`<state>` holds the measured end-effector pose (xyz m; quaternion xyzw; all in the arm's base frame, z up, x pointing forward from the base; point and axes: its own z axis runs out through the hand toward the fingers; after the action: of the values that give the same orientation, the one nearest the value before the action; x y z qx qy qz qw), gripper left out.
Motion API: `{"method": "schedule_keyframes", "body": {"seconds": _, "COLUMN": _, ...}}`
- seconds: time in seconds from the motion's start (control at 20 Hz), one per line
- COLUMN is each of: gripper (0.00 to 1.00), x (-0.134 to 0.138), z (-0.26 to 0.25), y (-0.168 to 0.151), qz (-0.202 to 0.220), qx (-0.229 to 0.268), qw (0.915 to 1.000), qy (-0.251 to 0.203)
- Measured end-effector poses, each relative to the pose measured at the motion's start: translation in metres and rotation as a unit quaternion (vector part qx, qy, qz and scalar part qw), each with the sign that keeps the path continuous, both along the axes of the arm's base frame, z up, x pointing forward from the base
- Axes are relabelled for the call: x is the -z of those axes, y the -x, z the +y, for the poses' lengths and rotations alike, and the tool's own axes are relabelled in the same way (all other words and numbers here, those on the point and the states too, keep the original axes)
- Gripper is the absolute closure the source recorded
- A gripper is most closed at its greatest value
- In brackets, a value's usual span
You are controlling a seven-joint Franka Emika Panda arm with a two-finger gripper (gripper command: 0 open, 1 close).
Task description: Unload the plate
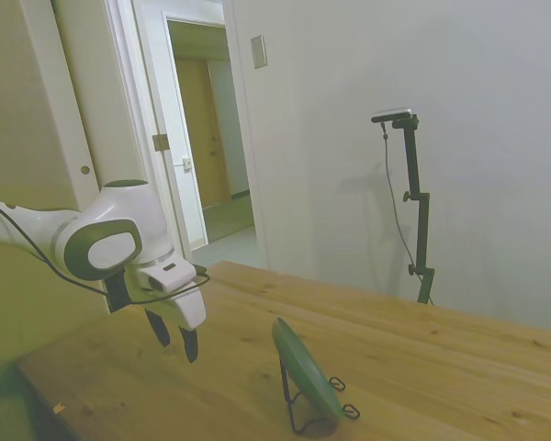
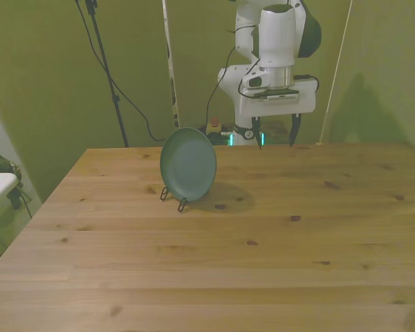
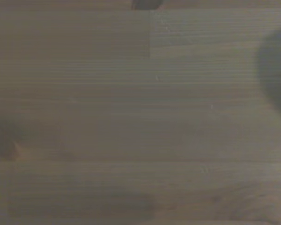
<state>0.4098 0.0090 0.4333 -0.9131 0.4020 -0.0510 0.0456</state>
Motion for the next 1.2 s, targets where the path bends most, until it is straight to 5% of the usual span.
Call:
{"method": "schedule_keyframes", "body": {"seconds": 0.2, "gripper": 0.0, "x": -0.011, "z": -0.015, "y": -0.004, "qz": -0.007, "qx": 0.01, "qw": 0.9999, "qy": -0.006}}
{"method": "schedule_keyframes", "body": {"seconds": 0.8, "gripper": 0.0, "x": -0.14, "z": -0.097, "y": -0.049, "qz": -0.024, "qx": 0.056, "qw": 0.9979, "qy": -0.021}}
{"method": "schedule_keyframes", "body": {"seconds": 1.2, "gripper": 0.0, "x": -0.161, "z": -0.137, "y": -0.053, "qz": 0.028, "qx": 0.008, "qw": 0.9985, "qy": -0.047}}
